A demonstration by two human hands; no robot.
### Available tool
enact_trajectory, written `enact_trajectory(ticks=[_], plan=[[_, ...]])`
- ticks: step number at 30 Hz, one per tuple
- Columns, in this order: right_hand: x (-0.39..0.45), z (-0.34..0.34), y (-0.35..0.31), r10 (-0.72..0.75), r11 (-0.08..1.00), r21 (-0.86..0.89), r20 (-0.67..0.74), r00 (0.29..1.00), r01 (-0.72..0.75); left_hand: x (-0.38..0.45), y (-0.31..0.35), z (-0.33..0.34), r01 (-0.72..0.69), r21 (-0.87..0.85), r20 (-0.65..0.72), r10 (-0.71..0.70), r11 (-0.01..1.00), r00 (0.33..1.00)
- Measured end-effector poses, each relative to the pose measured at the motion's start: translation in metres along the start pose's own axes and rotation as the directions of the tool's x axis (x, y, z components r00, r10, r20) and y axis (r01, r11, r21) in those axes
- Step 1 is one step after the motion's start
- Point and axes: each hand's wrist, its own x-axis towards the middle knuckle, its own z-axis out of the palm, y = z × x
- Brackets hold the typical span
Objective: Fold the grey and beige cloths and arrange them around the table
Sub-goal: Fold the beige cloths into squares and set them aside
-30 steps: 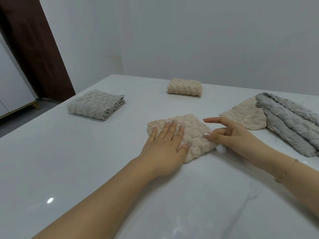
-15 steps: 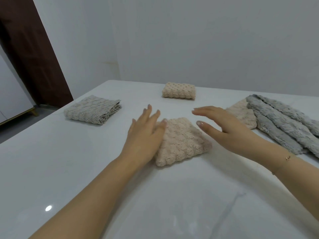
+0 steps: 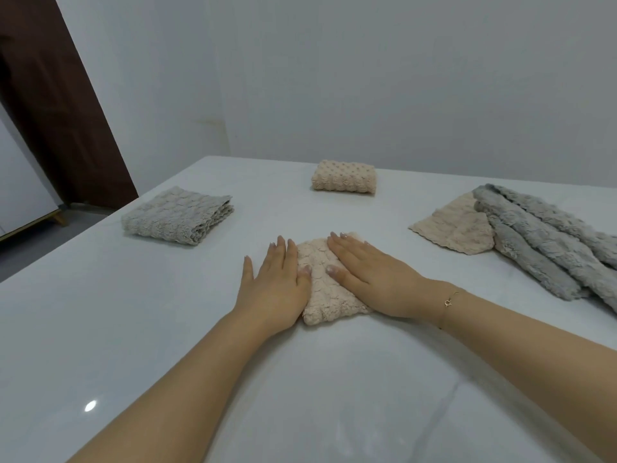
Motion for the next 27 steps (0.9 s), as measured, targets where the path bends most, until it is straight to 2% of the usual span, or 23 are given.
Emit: enact_trajectory(ticks=[3,6,9,11,13,15,17,20,21,25,27], plan=[[-0.001,-0.006,-0.002,0.007,0.997,0.073,0.021,1.000,-0.009,-0.002,-0.003,-0.005,0.013,-0.226,-0.089,-0.033,0.974,0.996],[-0.008,-0.014,0.000,-0.006,0.995,0.095,-0.055,0.998,0.012,-0.012,-0.005,-0.011,0.062,-0.420,-0.273,-0.191,0.906,0.943],[-0.021,-0.029,0.011,-0.036,0.999,0.026,-0.214,0.976,0.043,-0.022,0.000,-0.010,0.080,-0.419,-0.285,-0.215,0.905,0.934],[-0.029,-0.042,0.026,-0.016,0.999,-0.053,-0.285,0.958,0.001,-0.022,0.007,-0.007,0.112,-0.318,-0.232,-0.192,0.941,0.954],[-0.035,-0.054,0.044,0.049,0.992,-0.093,-0.310,0.949,-0.081,-0.019,0.017,-0.005,0.132,-0.331,-0.192,-0.204,0.934,0.960],[-0.041,-0.066,0.063,0.134,0.982,-0.083,-0.317,0.939,-0.168,-0.016,0.027,-0.006,0.053,-0.500,-0.200,-0.175,0.864,0.964],[-0.049,-0.076,0.082,0.215,0.967,-0.060,-0.323,0.922,-0.246,-0.013,0.039,-0.008,-0.020,-0.679,-0.195,-0.154,0.734,0.969],[-0.056,-0.087,0.115,0.341,0.928,-0.033,-0.318,0.884,-0.370,-0.005,0.054,-0.012,-0.008,-0.874,-0.127,-0.213,0.486,0.969],[-0.056,-0.089,0.127,0.387,0.911,-0.015,-0.310,0.868,-0.412,-0.002,0.059,-0.013,-0.003,-0.901,-0.116,-0.233,0.435,0.965],[-0.061,-0.095,0.176,0.573,0.817,0.074,-0.199,0.795,-0.571,0.015,0.069,-0.016,-0.041,-0.910,-0.151,-0.240,0.412,0.959],[-0.062,-0.096,0.194,0.608,0.794,0.089,-0.092,0.789,-0.602,0.022,0.074,-0.021,-0.075,-0.916,-0.161,-0.189,0.395,0.969]])
